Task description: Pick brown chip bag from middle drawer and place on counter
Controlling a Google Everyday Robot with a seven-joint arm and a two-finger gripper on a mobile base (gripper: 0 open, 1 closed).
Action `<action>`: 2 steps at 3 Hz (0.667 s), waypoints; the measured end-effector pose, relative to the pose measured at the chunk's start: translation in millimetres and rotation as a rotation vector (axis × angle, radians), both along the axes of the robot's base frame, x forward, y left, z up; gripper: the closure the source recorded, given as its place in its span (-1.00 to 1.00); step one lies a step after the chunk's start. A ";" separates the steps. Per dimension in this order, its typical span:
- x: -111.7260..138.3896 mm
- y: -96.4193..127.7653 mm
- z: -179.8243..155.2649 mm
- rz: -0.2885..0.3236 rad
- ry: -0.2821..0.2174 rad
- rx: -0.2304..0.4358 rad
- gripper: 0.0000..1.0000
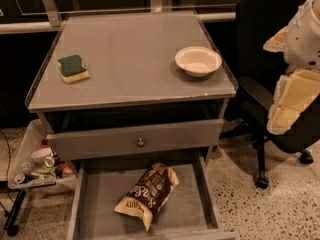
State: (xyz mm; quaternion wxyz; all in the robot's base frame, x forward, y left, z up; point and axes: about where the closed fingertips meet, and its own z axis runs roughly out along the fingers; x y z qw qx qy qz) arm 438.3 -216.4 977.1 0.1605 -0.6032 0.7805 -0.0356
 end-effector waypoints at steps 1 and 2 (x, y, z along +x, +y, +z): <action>-1.0 3.1 -5.0 0.001 -0.008 -0.005 -1.00; -8.8 24.5 -33.3 0.032 -0.007 0.010 -1.00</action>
Offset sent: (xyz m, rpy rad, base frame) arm -0.0218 0.0553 -0.1134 0.0201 0.0665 0.0799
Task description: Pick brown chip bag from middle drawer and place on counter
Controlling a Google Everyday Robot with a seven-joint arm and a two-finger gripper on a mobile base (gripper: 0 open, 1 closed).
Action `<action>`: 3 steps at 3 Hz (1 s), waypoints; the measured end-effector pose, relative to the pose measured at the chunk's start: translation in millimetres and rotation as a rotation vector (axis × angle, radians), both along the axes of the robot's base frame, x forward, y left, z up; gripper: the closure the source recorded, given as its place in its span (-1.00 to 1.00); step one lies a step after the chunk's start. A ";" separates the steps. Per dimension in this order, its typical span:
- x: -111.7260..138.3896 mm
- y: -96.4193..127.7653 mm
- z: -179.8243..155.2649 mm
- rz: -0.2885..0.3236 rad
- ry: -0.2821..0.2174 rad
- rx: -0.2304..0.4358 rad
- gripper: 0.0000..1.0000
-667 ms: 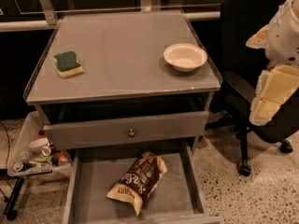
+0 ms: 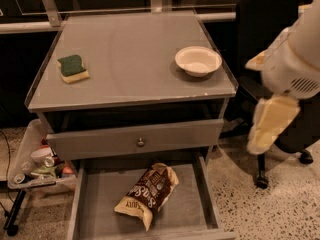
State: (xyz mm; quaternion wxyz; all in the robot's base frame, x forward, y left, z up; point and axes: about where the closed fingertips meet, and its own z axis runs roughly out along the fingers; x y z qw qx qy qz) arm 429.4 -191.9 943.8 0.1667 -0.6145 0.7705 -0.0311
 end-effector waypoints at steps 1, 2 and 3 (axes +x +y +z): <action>-9.4 30.7 -53.4 0.090 0.055 0.030 -1.00; -18.9 53.3 -95.3 0.179 0.107 0.061 -1.00; -33.7 71.2 -124.7 0.278 0.174 0.089 -1.00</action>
Offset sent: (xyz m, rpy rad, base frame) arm -0.0303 0.0792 -0.1493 0.1035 0.1789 0.2941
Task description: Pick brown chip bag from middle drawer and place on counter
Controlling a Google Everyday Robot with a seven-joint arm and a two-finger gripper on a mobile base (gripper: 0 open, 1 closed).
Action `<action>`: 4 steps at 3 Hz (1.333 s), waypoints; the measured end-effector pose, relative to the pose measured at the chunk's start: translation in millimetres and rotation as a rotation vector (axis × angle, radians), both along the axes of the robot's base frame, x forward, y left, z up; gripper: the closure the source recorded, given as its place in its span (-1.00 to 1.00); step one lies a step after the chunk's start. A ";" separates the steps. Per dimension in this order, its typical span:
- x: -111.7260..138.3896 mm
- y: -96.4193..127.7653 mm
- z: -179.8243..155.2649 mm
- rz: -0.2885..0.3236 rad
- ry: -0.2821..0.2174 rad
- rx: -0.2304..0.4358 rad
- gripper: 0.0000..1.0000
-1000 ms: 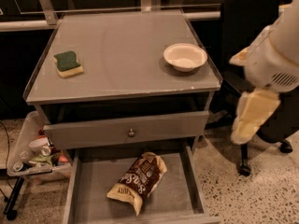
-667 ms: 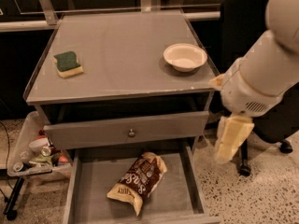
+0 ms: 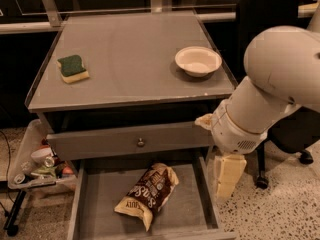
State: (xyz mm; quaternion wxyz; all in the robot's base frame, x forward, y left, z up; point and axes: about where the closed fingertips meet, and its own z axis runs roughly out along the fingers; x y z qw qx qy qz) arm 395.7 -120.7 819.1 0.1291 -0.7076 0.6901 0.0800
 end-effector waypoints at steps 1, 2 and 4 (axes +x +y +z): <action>-1.1 0.8 -1.3 0.010 0.001 0.001 -1.00; -2.8 3.1 -3.5 0.020 0.001 0.014 -1.00; -2.2 54.7 -93.1 0.041 0.114 0.110 -1.00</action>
Offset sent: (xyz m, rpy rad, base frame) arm -0.0033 0.0054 -0.0095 0.0344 0.0099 0.0309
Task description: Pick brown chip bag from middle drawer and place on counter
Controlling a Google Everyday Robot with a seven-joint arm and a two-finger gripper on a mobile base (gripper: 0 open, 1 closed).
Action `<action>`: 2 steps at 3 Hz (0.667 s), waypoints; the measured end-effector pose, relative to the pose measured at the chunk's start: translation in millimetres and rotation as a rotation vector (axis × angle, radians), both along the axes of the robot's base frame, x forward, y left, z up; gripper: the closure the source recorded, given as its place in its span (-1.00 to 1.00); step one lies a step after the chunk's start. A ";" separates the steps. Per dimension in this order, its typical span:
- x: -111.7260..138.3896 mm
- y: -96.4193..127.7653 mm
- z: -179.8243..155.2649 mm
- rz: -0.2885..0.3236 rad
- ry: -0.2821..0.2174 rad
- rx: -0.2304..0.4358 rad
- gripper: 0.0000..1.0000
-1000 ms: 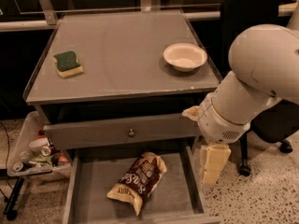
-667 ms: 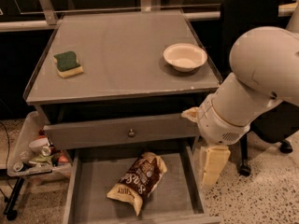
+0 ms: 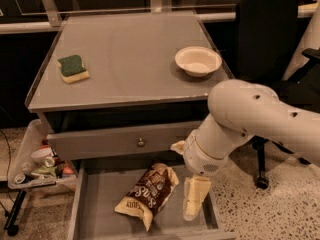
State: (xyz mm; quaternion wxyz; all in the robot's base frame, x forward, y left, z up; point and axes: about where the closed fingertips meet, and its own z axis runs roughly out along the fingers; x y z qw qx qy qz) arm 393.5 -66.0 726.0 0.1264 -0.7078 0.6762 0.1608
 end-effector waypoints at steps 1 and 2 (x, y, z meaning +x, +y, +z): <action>7.1 22.7 -39.5 0.004 0.052 0.013 -1.00; 8.0 25.0 -43.6 0.003 0.058 0.016 -1.00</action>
Offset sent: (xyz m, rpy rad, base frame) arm 0.0064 0.0205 -0.0359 0.0117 0.0468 0.0032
